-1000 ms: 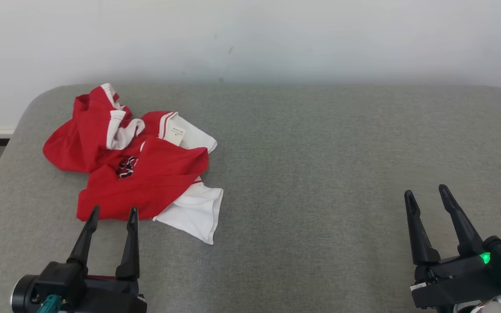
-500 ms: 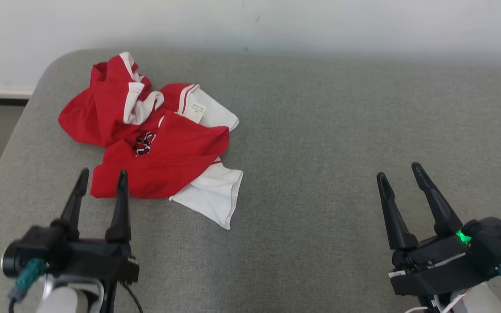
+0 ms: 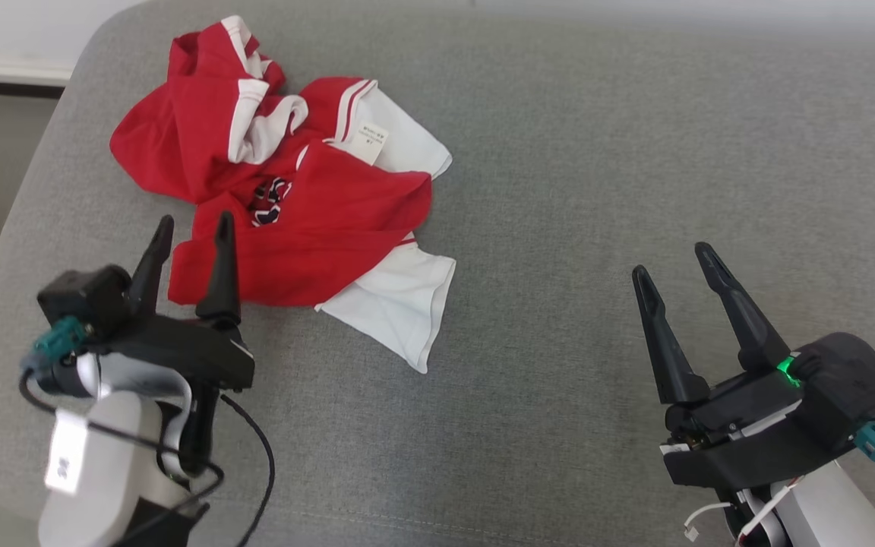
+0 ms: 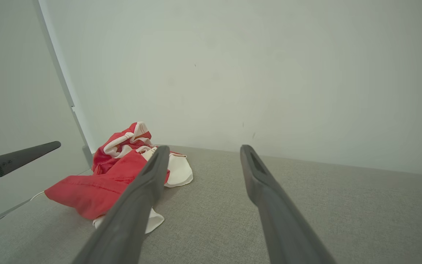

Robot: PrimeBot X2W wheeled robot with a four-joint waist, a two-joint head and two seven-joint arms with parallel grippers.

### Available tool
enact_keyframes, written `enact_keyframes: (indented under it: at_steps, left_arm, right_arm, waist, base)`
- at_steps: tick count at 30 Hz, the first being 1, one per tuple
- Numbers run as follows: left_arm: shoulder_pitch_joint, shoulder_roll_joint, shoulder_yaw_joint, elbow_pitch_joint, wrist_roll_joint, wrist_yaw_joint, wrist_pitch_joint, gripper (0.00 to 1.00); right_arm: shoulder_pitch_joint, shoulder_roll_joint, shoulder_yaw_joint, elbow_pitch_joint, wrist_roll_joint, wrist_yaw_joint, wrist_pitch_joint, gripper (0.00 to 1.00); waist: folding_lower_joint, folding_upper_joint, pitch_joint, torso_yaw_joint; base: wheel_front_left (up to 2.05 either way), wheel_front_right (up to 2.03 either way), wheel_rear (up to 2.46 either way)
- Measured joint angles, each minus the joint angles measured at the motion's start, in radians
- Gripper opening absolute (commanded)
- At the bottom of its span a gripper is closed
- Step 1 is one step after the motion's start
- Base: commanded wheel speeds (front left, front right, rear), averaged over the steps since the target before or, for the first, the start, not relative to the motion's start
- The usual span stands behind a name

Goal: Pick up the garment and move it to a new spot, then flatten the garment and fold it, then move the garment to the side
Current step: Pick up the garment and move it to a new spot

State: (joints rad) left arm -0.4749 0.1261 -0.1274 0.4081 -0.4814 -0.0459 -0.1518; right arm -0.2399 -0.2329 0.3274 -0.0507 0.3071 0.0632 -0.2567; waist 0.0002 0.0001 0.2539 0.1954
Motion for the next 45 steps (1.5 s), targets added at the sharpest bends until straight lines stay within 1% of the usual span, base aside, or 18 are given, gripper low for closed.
enact_keyframes:
  at_steps: [3, 7, 10, 12, 13, 17, 19, 24, 25, 26, 27, 35, 45]
  left_arm:
    - [-0.055, -0.003, 0.018, 0.079, -0.022, -0.007, 0.025, 1.00]
    - [-0.117, -0.002, 0.029, 0.186, -0.043, -0.009, 0.065, 1.00]
    - [-0.132, -0.004, 0.031, 0.257, -0.072, -0.025, 0.093, 1.00]
    - [-0.134, -0.008, 0.033, 0.301, -0.086, -0.027, 0.113, 1.00]
    - [-0.135, -0.010, 0.030, 0.321, -0.091, -0.038, 0.124, 1.00]
    - [-0.150, -0.023, 0.005, 0.369, -0.123, -0.069, 0.167, 1.00]
    - [-0.160, -0.029, -0.013, 0.387, -0.128, -0.075, 0.182, 1.00]
    - [-0.193, -0.025, -0.015, 0.432, -0.143, -0.077, 0.195, 0.99]
    - [-0.200, -0.023, -0.015, 0.440, -0.145, -0.077, 0.195, 0.65]
    - [-0.207, -0.023, -0.015, 0.449, -0.145, -0.077, 0.195, 0.22]
    - [-0.214, -0.023, -0.017, 0.458, -0.148, -0.077, 0.196, 0.00]
    - [-0.235, -0.021, -0.041, 0.499, -0.155, -0.078, 0.184, 0.00]
    - [-0.233, 0.011, -0.129, 0.445, -0.190, -0.079, 0.128, 0.00]
  right_arm:
    - [-0.020, 0.001, 0.008, 0.006, -0.002, 0.007, 0.000, 1.00]
    - [-0.043, 0.002, 0.014, 0.022, -0.009, 0.008, 0.000, 1.00]
    - [-0.060, 0.005, 0.022, 0.039, -0.009, 0.014, 0.000, 1.00]
    - [-0.064, 0.008, 0.025, 0.045, -0.009, 0.016, 0.000, 1.00]
    - [-0.065, 0.009, 0.026, 0.049, -0.009, 0.016, 0.000, 1.00]
    - [-0.069, 0.010, 0.030, 0.060, -0.009, 0.016, 0.000, 1.00]
    - [-0.073, 0.011, 0.030, 0.065, -0.009, 0.017, 0.000, 1.00]
    - [-0.081, 0.017, 0.037, 0.080, -0.009, 0.019, 0.000, 1.00]
    - [-0.083, 0.020, 0.039, 0.083, -0.009, 0.022, 0.000, 1.00]
    - [-0.084, 0.021, 0.039, 0.085, -0.009, 0.024, 0.000, 1.00]
    - [-0.083, 0.020, 0.038, 0.086, -0.009, 0.025, 0.000, 1.00]
    - [-0.084, 0.019, 0.029, 0.118, -0.009, 0.025, 0.000, 1.00]
    - [-0.081, 0.031, -0.001, 0.144, 0.002, 0.025, 0.000, 1.00]
  waist:
    - [0.0000, 0.0000, 0.021, 0.014]
    - [0.0000, 0.0000, 0.045, 0.033]
    - [0.0000, 0.0000, 0.057, 0.045]
    - [0.0000, 0.0000, 0.062, 0.049]
    - [0.0000, 0.0000, 0.063, 0.051]
    - [-0.0001, 0.0000, 0.066, 0.052]
    - [-0.0001, 0.0000, 0.067, 0.051]
    - [-0.0001, 0.0000, 0.069, 0.045]
    - [-0.0001, 0.0000, 0.069, 0.043]
    - [-0.0001, 0.0000, 0.070, 0.040]
    - [-0.0001, 0.0000, 0.070, 0.038]
    - [-0.0002, -0.0001, 0.054, 0.030]
    - [-0.0003, -0.0001, -0.013, 0.022]
  base:
    - [0.00, 0.00, 0.00]
    - [0.00, 0.00, 0.00]
    - [0.00, 0.00, 0.00]
    - [0.00, 0.00, 0.00]
    - [0.00, 0.00, 0.00]
    - [0.00, 0.00, 0.00]
    - [0.00, 0.00, 0.00]
    - [0.00, 0.00, 0.00]
    - [0.00, 0.00, 0.00]
    - [0.00, 0.00, 0.00]
    - [0.00, 0.00, 0.00]
    - [0.00, 0.00, 0.00]
    - [0.00, 0.00, 0.00]
